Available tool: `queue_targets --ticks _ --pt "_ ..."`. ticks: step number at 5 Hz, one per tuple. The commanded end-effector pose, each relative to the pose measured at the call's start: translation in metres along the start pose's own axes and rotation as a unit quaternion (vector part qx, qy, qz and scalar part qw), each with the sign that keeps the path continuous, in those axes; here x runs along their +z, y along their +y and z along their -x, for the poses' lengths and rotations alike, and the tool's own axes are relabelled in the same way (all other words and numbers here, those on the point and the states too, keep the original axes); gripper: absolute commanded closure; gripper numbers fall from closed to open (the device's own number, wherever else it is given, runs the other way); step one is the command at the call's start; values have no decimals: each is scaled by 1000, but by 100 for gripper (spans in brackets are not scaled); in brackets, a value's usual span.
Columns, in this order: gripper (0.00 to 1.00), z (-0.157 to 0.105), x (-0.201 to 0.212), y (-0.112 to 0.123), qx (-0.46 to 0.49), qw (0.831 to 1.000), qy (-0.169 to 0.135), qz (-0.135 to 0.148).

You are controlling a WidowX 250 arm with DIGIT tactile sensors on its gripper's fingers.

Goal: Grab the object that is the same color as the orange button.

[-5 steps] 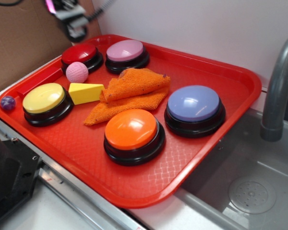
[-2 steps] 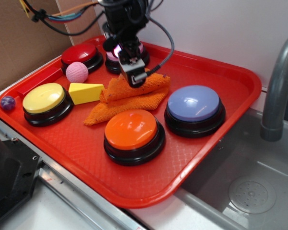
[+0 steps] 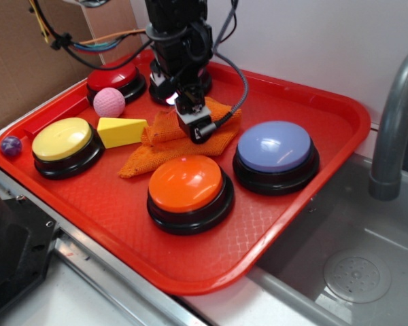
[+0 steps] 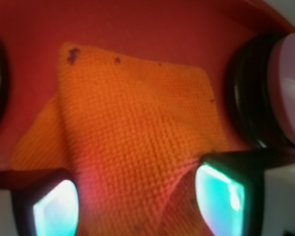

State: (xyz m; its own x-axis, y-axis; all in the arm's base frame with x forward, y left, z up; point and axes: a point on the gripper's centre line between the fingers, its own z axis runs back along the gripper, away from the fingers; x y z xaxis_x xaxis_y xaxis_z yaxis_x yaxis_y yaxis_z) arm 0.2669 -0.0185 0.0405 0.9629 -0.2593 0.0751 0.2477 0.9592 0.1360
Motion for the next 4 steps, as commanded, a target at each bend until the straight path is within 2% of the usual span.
queue_targets --ticks 1,2,4 --pt "84 -10 -7 -6 10 1000 -18 15" --pt "100 -10 -4 -5 13 1000 -19 13" --pt "100 -10 11 2 46 999 10 -4"
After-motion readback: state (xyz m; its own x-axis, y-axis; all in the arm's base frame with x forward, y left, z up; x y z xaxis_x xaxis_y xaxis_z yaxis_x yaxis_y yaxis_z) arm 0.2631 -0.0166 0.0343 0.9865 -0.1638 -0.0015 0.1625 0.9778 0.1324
